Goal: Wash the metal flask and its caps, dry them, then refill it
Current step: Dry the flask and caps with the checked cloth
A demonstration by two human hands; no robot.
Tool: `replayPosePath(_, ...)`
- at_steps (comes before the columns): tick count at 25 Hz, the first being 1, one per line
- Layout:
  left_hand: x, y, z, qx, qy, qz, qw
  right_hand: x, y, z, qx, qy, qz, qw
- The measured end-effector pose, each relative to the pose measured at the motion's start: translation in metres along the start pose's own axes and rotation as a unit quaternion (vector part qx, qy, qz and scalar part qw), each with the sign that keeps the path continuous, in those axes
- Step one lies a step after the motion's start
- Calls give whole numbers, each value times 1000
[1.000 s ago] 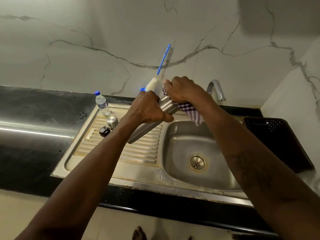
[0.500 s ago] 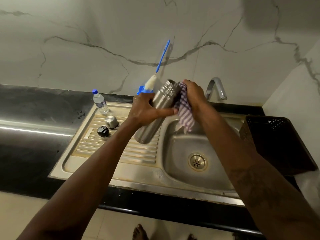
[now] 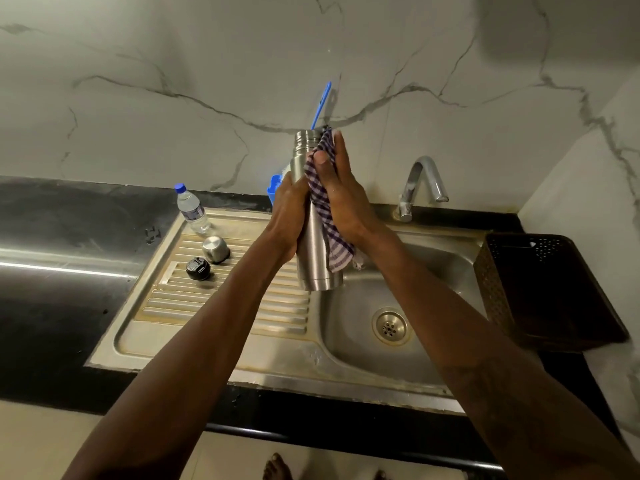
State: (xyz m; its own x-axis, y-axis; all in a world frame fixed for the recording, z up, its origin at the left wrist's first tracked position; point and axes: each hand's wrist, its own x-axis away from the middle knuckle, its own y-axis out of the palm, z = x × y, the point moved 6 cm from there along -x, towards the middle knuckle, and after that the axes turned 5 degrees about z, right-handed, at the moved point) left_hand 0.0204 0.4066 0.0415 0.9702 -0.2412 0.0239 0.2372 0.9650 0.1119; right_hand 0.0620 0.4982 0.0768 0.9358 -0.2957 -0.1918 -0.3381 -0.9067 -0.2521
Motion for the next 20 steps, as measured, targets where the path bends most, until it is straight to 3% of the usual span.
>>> replayPosePath(3, -1, -1, 4, 69, 12, 11, 997, -10, -5, -2, -14, 88, 6, 996)
replayPosePath(6, -4, -2, 6, 166, 18, 3, 986, -19, -6, 5, -122, 207, -18, 971)
replayPosePath(8, -9, -10, 13, 200, 28, 16, 979, -13, -5, 10, -182, 229, -23, 956)
replayPosePath(11, -27, -32, 9, 199, 26, 53, 978, 10, 16, 9, -297, 240, -118, 916)
replayPosePath(13, -32, -45, 0, 156, 12, 118, 981, 13, 19, 11, -243, 219, -141, 934)
replayPosePath(16, -15, -50, 12, -27, 1, 211, 977, 11, 9, 15, -83, 211, -58, 972)
replayPosePath(18, -6, -39, 18, -43, -43, 191, 980, 11, 1, 8, 76, 145, 11, 986)
replayPosePath(20, -4, -19, 26, 59, -75, 90, 991, 13, 1, -5, 232, 27, 55, 971)
